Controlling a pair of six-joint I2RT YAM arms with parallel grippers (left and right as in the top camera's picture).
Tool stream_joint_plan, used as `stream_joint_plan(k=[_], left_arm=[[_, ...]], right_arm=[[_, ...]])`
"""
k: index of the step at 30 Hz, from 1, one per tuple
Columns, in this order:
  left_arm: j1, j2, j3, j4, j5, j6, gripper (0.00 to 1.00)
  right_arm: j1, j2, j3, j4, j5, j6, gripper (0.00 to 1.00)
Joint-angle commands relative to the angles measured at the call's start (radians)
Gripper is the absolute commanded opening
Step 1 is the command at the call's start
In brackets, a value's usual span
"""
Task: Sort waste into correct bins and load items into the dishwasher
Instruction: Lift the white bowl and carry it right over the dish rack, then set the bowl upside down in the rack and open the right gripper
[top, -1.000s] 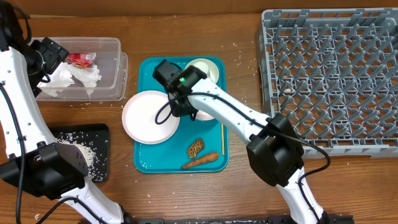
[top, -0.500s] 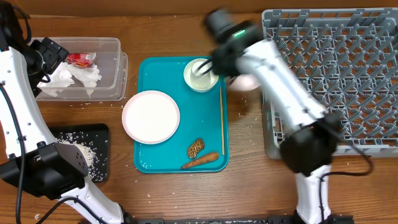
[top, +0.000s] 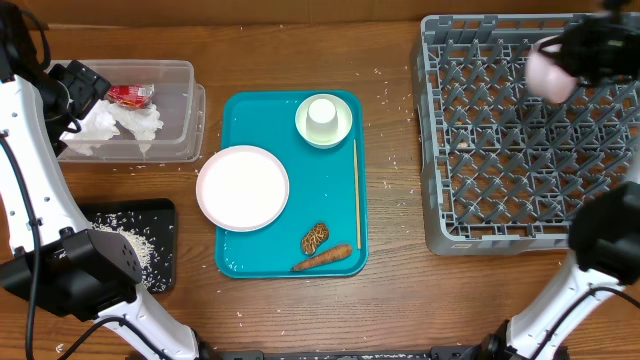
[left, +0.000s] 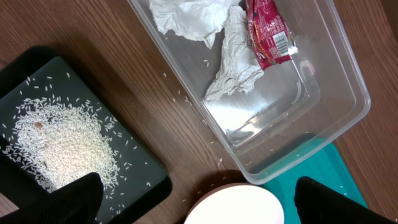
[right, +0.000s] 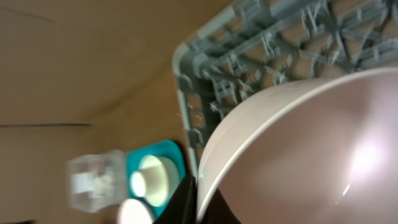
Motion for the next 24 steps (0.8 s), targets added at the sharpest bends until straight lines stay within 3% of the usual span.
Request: stream_joint_plan(k=[1,12,24], left_arm=[[0.000,-0.004,0.013,0.002,0.004,-0.016,1.00],[0.000,-0.004,0.013,0.002,0.004,-0.016,1.00],[0.000,-0.004,0.013,0.002,0.004,-0.016,1.00]], right_arm=[[-0.050,-0.003,0.011,0.019,-0.321,-0.095,0.04],[-0.006,0.136,-0.027,0.041,-0.423,-0.115,0.04],[-0.013,0.176,-0.074,0.021,-0.361,-0.100,0.04]])
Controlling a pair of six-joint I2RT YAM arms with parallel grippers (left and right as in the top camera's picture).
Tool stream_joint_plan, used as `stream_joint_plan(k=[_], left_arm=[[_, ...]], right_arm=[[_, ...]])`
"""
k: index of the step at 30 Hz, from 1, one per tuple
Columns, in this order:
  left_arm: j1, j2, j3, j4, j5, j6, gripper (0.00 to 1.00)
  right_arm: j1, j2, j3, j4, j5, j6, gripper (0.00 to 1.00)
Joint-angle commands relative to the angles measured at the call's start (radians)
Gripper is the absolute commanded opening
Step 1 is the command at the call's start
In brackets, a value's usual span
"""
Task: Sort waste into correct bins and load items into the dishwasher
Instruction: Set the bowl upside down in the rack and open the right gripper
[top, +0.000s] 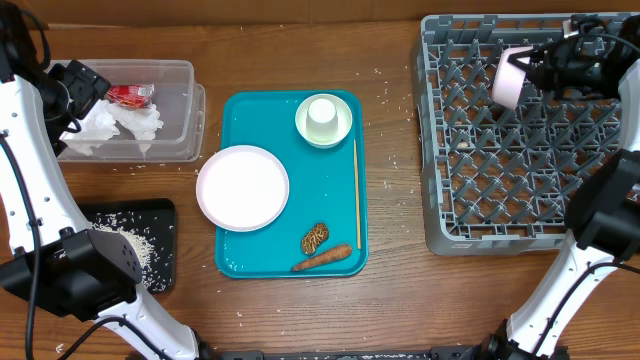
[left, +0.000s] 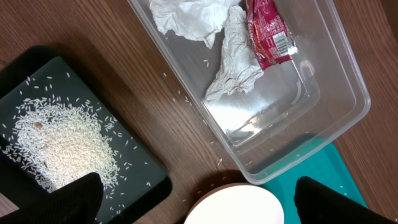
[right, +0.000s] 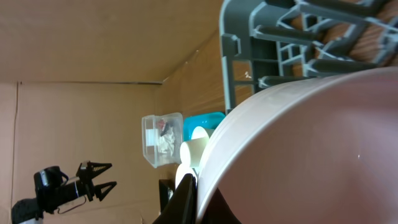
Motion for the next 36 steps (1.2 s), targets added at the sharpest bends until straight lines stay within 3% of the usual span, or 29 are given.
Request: stream_joint_plan(k=[1,12,30,36], left_arm=[[0.000,-0.004,0.013,0.002,0.004,-0.016,1.00],[0.000,-0.004,0.013,0.001,0.004,-0.016,1.00],[0.000,-0.004,0.013,0.002,0.004,-0.016,1.00],[0.000,-0.004,0.013,0.001,0.004,-0.016,1.00]], right_arm=[[-0.031,-0.007,0.002,-0.017,0.009,-0.001,0.04],[-0.040,-0.007,0.001,-0.043,0.146,0.000,0.04],[-0.157,-0.008,0.002,-0.097,0.201,0.051,0.06],[-0.196,-0.016,0.053,-0.170,0.378,0.053,0.14]])
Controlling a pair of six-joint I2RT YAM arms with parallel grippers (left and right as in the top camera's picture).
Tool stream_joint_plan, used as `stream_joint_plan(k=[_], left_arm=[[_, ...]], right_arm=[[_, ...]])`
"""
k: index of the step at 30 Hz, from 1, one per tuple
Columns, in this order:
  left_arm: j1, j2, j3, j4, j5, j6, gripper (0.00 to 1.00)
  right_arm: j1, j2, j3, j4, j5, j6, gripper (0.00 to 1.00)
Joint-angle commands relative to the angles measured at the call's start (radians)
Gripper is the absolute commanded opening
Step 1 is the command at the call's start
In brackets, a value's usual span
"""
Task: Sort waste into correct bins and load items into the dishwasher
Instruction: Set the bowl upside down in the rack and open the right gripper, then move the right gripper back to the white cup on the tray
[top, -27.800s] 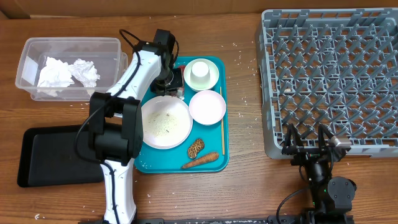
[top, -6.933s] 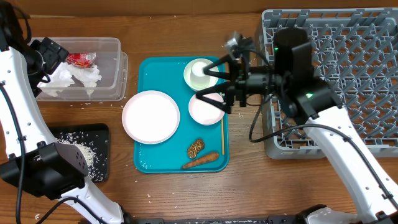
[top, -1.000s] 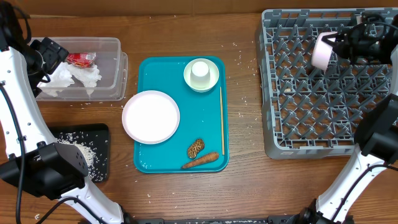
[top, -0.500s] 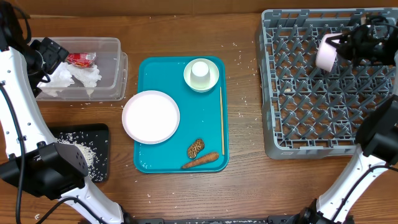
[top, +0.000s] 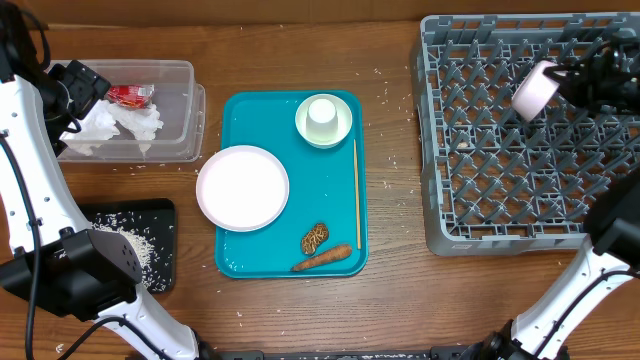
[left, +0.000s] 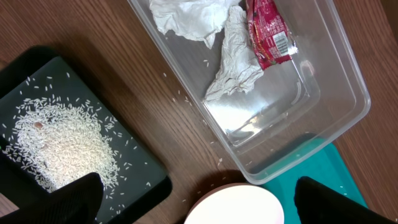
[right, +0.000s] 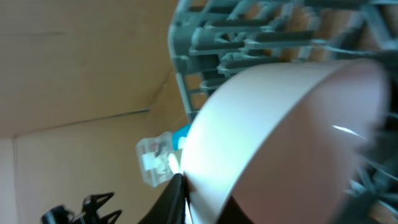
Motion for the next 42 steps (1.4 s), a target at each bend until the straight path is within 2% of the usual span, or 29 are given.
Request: stream_joint_plan(k=[1,5,8,17,23,28,35,37,38,39,40,42], left_arm=[[0.000,-0.004,0.013,0.001,0.004,-0.016,1.00],[0.000,-0.004,0.013,0.002,0.004,-0.016,1.00],[0.000,-0.004,0.013,0.002,0.004,-0.016,1.00],[0.000,-0.004,0.013,0.001,0.005,-0.016,1.00],[0.000,-0.004,0.013,0.002,0.004,-0.016,1.00],[0.000,-0.004,0.013,0.001,0.004,-0.016,1.00],[0.000,-0.004,0.013,0.002,0.004,-0.016,1.00],[0.000,-0.004,0.013,0.002,0.004,-0.016,1.00],[0.000,-0.004,0.013,0.001,0.004,-0.016,1.00],[0.000,-0.004,0.013,0.001,0.004,-0.016,1.00],[0.000,-0.004,0.013,0.002,0.005,-0.016,1.00],[0.000,-0.004,0.013,0.001,0.004,-0.016,1.00]], right_arm=[[-0.063,-0.018,0.044,-0.051,0.307,0.016,0.16],[-0.072,-0.046,0.066,-0.082,0.513,0.076,0.30],[-0.072,-0.084,0.066,-0.093,0.716,0.159,0.36],[-0.063,-0.189,0.066,-0.109,0.769,0.204,0.35],[-0.006,-0.209,0.066,-0.138,0.769,0.210,0.35],[0.119,-0.209,0.065,-0.161,0.737,0.164,0.35],[0.451,-0.209,0.065,-0.143,0.743,0.130,0.37],[0.544,-0.209,0.065,-0.106,0.743,0.131,0.49],[0.600,-0.209,0.065,-0.076,0.746,0.135,0.61],[0.665,-0.208,0.065,-0.035,0.766,0.146,0.91],[0.709,-0.207,0.065,-0.005,0.784,0.146,1.00],[0.807,-0.204,0.065,0.063,0.864,0.178,1.00]])
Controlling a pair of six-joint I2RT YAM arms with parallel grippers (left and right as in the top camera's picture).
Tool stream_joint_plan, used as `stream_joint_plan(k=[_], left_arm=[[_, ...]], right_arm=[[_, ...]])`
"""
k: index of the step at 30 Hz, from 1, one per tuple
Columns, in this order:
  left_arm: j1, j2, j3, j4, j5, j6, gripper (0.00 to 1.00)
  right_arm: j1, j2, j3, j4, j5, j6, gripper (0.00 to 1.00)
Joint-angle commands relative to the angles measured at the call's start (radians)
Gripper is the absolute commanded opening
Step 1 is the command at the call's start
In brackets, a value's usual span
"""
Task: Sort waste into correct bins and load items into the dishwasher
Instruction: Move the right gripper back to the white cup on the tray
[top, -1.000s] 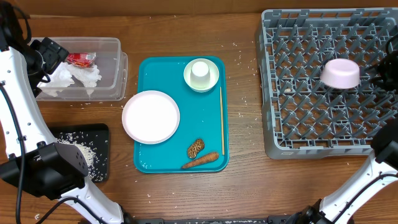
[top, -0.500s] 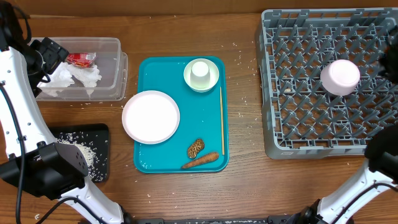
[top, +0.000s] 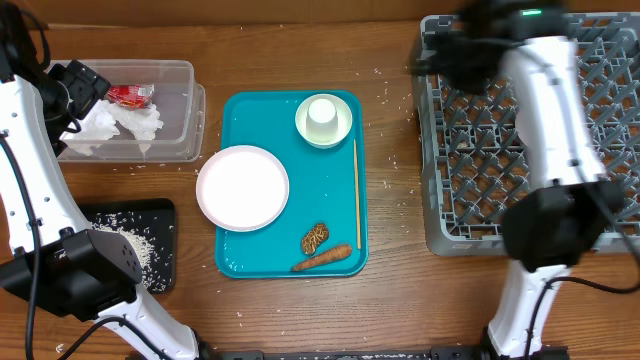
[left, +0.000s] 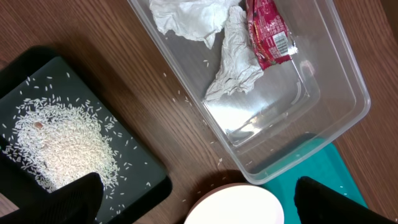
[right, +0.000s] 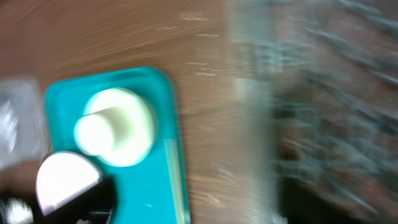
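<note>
My right gripper (top: 445, 55) hangs over the far left corner of the grey dish rack (top: 520, 170), open and empty; its wrist view (right: 202, 199) is blurred. The pink bowl shows in no view. The teal tray (top: 330, 200) holds a white plate (top: 243, 187), a white cup standing in a small bowl (top: 323, 118), a chopstick (top: 356, 195), a carrot piece (top: 322, 259) and a brown scrap (top: 315, 237). My left gripper (left: 199, 199) stays open and high at the far left, over the plate's edge (left: 236, 208).
A clear bin (top: 180, 110) at the far left holds crumpled tissues (top: 130, 122) and a red wrapper (top: 130, 95). A black tray with rice (top: 140, 245) lies at the front left. Rice grains are scattered over the wooden table.
My right gripper was shut on the pink bowl over the rack's far right. Now it is open and empty at the rack's far left corner, and the bowl is out of sight. The left arm is unchanged.
My right gripper held the pink bowl above the rack's far right corner, then over the rack's far middle, then further right again. By now it has let the bowl go and stands near the tray. The left arm never moved.
</note>
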Motion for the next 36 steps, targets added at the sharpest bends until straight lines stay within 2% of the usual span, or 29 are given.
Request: stream_joint_plan(k=[1,4,8,29,36], left_arm=[[0.000,-0.004,0.013,0.001,0.004,-0.016,1.00],[0.000,-0.004,0.013,0.002,0.005,-0.016,1.00],[0.000,-0.004,0.013,0.002,0.004,-0.016,1.00],[0.000,-0.004,0.013,0.002,0.004,-0.016,1.00],[0.000,-0.004,0.013,0.001,0.004,-0.016,1.00]], right_arm=[[0.145,-0.013,0.018,0.064,0.144,0.060,1.00],[0.290,0.020,0.018,0.148,0.347,0.152,1.00],[0.377,0.079,0.018,0.207,0.439,0.183,1.00],[0.422,0.267,0.008,0.267,0.440,0.254,1.00],[0.433,0.274,0.006,0.267,0.410,0.260,1.00]])
